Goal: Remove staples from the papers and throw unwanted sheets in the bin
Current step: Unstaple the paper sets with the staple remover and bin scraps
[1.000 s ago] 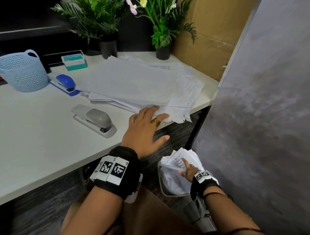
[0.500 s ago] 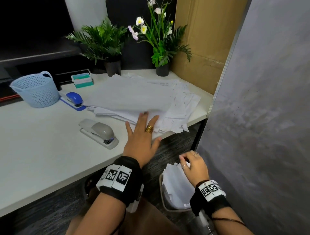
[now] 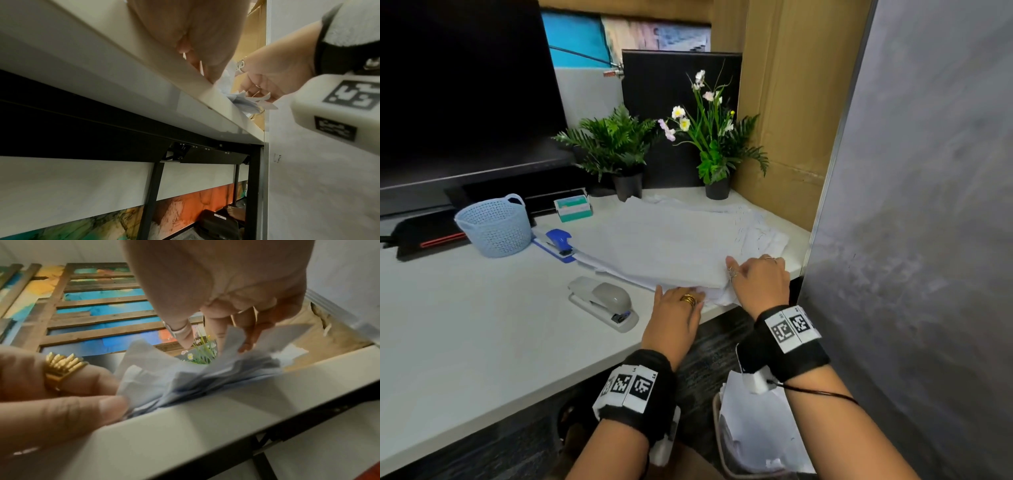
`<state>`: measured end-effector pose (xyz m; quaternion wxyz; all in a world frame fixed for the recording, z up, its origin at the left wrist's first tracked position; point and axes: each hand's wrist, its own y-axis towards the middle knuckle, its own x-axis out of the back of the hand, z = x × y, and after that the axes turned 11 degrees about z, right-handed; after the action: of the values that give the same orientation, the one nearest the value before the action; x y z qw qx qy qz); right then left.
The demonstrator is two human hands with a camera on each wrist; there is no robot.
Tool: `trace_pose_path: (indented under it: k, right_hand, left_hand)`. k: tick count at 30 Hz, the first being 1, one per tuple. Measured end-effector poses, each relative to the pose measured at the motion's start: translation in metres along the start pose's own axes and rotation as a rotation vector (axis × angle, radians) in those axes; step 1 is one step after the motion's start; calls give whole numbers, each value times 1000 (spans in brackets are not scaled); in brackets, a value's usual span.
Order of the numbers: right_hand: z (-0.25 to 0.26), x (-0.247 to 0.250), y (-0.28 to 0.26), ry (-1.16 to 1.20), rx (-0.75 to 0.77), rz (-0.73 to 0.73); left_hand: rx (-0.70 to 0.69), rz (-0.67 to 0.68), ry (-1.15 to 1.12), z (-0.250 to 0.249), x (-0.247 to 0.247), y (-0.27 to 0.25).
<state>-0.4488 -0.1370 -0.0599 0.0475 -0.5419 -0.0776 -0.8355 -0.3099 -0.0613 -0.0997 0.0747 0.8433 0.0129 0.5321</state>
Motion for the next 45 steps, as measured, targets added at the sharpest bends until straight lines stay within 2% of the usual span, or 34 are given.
trace_pose_path:
  k: [6,11,13,17,19,21,23,24,30,33,36,38,41,43,45]
  right_hand:
    - [6,-8,11,237,-82,134]
    - [10,-1,3,470,-12,24]
    - [11,1,3,574,-17,27]
    - [15,6,8,1083,-116,147]
    - [19,8,8,1221,-128,240]
    - [22,7,13,1116,-81,218]
    - [29,8,16,898,14,111]
    - [33,11,15,864,81,68]
    - [82,54,-17,986,691,-64]
    - [112,74,-36,1160,887,-31]
    - [140,78,-53,1400,1019,93]
    - [156,69,-60,1499,1032,216]
    - [172,40,-70,1466,809,415]
    - [173,13,-75,1211,679,497]
    - [170,-17,-80,903,613,525]
  left_hand:
    - [-55,-60,-63,4,-3,-3]
    - [-134,-77,-95,7,-3,-6]
    - [-146,-54,-101,7,-3,-7]
    - [-195,-59,-129,9,1,-15]
    - [-232,-37,-74,11,8,-22]
    - [-229,-22,-23,16,18,-28]
    - [-226,-51,11,18,31,-33]
    - [-233,-84,22,18,38,-36]
    - [-265,-447,31,4,90,-52]
    - [-242,-560,42,-11,124,-65]
    - [-158,-616,79,-25,155,-91]
    - [-76,-638,142,-29,168,-114]
    - [90,-624,314,-21,173,-141]
    - [171,-581,339,-9,166,-154]
    - [247,-522,355,9,155,-162]
